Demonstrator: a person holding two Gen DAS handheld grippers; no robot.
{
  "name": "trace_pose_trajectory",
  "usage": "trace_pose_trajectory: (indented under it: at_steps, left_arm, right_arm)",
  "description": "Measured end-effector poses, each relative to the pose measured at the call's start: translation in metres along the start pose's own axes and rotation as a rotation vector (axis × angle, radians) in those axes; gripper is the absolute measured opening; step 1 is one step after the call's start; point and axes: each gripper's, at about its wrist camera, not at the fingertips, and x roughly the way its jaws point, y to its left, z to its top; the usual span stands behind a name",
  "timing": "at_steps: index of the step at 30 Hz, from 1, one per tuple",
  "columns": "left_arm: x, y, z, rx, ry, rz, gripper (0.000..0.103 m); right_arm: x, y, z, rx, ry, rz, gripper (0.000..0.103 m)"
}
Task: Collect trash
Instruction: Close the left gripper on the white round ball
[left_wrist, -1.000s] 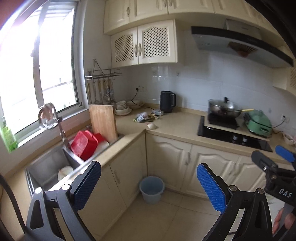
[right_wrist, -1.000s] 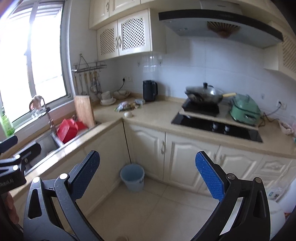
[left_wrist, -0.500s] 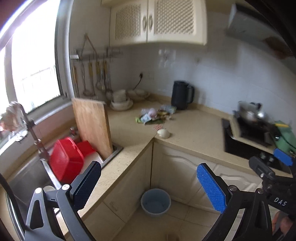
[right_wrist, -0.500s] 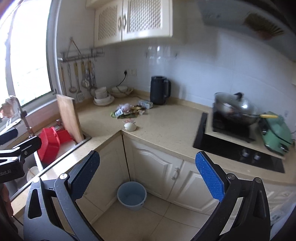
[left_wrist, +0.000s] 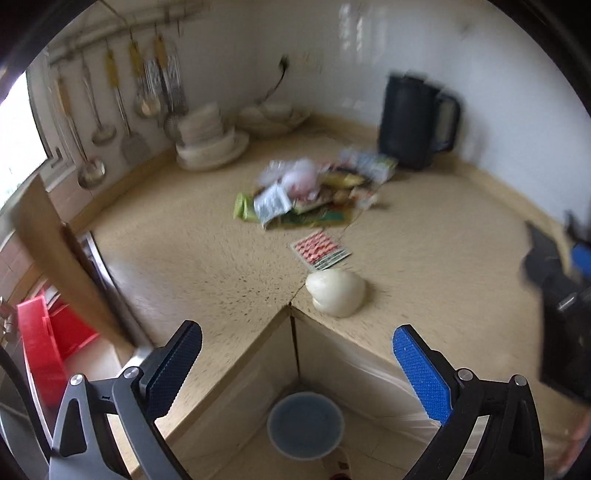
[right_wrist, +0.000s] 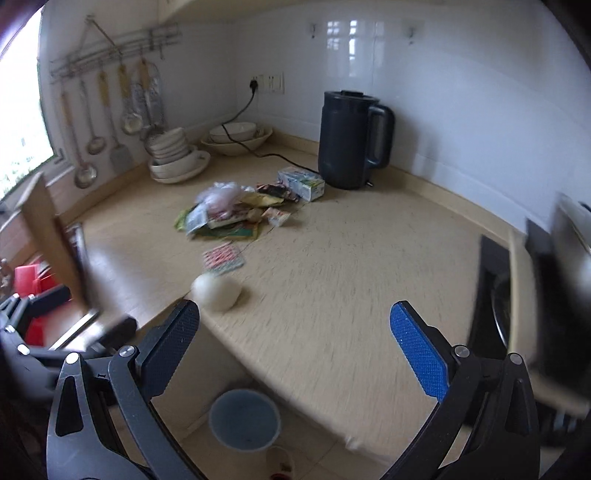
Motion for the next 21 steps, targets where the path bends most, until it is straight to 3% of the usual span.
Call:
trace_pose_trajectory:
  at_steps: [6, 10, 16, 18, 20, 21]
  left_arm:
    - [0.140, -0.023, 0.052, -0.005, 0.119, 0.025, 0.102]
    - [0.218, -0.032, 0.079, 0.011, 0.142, 0.048, 0.102]
    - [0.275, -0.032, 0.098, 0.013, 0.170, 0.023, 0.102]
    - [0.289, -0.036, 0.105, 0.017, 0.168, 0.006, 0.096]
    - [0.293, -0.036, 0.106, -0.004, 0.164, -0.046, 0.071]
    - [0.298, -0.035, 0.107, -0.018, 0.166, -0.092, 0.064]
  right_arm:
    - [0.082, -0.020, 0.027, 0.004, 0.052, 0.029, 0.103]
    - [0.121, -0.026, 0.024, -0.005, 0.105, 0.030, 0.103]
    - [0.158, -0.031, 0.019, -0.006, 0.166, 0.036, 0.103]
    - [0.165, -0.034, 0.019, -0.006, 0.175, 0.038, 0.103]
    - [0.173, -0.034, 0.020, -0.006, 0.186, 0.041, 0.103]
    - [0.177, -0.034, 0.021, -0.006, 0.188, 0.047, 0.103]
